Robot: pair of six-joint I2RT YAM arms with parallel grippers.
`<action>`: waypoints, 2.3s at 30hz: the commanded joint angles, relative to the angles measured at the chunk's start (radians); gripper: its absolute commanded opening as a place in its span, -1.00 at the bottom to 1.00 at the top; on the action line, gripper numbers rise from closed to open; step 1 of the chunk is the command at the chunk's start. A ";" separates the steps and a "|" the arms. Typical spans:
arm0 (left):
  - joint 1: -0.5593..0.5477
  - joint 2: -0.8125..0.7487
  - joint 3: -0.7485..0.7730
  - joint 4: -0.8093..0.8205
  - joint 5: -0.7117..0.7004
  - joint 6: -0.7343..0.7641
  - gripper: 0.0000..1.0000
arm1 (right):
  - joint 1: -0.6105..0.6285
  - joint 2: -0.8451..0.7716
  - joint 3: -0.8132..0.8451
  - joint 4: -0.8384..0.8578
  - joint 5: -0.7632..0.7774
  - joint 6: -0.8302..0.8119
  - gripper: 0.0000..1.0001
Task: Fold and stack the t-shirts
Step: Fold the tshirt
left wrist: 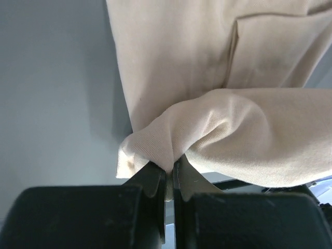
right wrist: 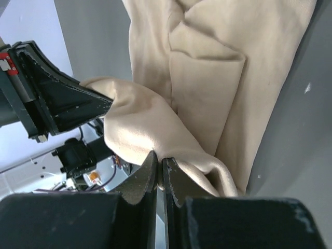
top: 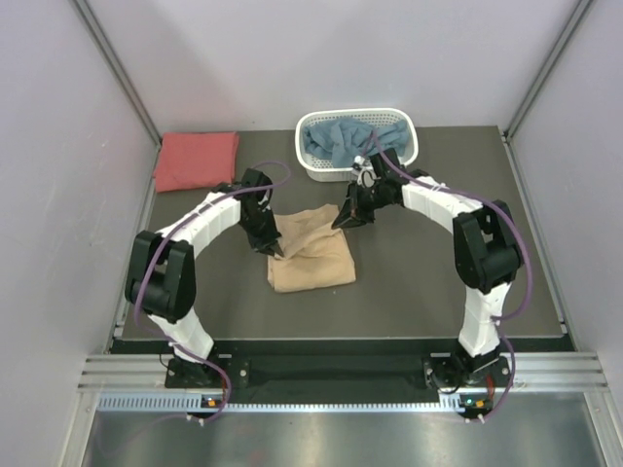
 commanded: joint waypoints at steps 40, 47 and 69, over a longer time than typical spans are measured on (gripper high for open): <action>0.085 0.146 0.306 0.004 -0.114 0.073 0.04 | -0.066 0.249 0.414 -0.109 0.108 -0.078 -0.24; 0.083 -0.012 0.305 -0.030 -0.088 0.084 0.05 | -0.060 0.191 0.468 -0.299 0.243 -0.213 -0.02; 0.031 0.034 -0.012 0.390 0.221 -0.076 -0.55 | 0.060 0.107 0.044 0.202 0.108 -0.035 -0.75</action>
